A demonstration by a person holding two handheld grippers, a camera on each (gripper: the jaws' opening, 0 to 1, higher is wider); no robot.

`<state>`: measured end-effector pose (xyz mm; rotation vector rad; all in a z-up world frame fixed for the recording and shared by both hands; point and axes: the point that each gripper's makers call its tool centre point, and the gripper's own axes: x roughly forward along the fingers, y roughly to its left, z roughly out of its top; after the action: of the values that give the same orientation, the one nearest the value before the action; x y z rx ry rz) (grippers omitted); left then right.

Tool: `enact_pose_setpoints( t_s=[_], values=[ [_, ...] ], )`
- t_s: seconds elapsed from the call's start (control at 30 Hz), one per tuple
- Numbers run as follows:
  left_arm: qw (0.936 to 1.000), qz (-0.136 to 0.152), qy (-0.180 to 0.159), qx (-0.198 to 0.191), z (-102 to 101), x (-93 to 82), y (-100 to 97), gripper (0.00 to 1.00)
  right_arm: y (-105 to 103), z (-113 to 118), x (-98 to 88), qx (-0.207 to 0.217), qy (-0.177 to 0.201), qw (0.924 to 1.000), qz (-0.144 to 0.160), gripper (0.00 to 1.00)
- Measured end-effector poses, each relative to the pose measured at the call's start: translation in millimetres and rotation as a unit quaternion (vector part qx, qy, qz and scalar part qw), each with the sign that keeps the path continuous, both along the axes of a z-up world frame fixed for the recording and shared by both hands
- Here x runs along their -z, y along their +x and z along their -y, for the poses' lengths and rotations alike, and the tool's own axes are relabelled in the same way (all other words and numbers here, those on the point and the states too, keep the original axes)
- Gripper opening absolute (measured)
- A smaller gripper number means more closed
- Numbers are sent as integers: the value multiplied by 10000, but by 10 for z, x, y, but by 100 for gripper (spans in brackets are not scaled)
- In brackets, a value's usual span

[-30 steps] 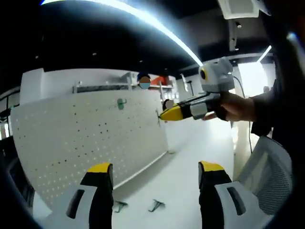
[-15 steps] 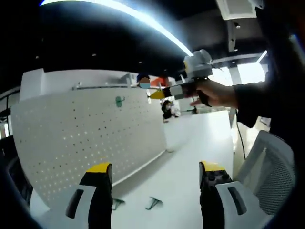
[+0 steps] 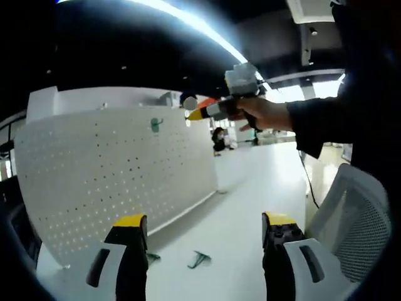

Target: Insert the hook assembly into the mounting plate slot until the hook locks in place.

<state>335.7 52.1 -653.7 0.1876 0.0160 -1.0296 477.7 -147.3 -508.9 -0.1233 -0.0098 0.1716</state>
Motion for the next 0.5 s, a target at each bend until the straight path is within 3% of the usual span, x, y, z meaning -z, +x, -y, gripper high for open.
enact_pose_setpoints(
  t_s=[0.13,0.5],
  values=[
    [10000,-37,-8,-36,-18,12,17,76,151,80,-62,115,171,9998,45,1],
    [9998,-117,155,-32,-24,103,33,76,459,131,-196,272,132,9993,200,1]
  ],
)
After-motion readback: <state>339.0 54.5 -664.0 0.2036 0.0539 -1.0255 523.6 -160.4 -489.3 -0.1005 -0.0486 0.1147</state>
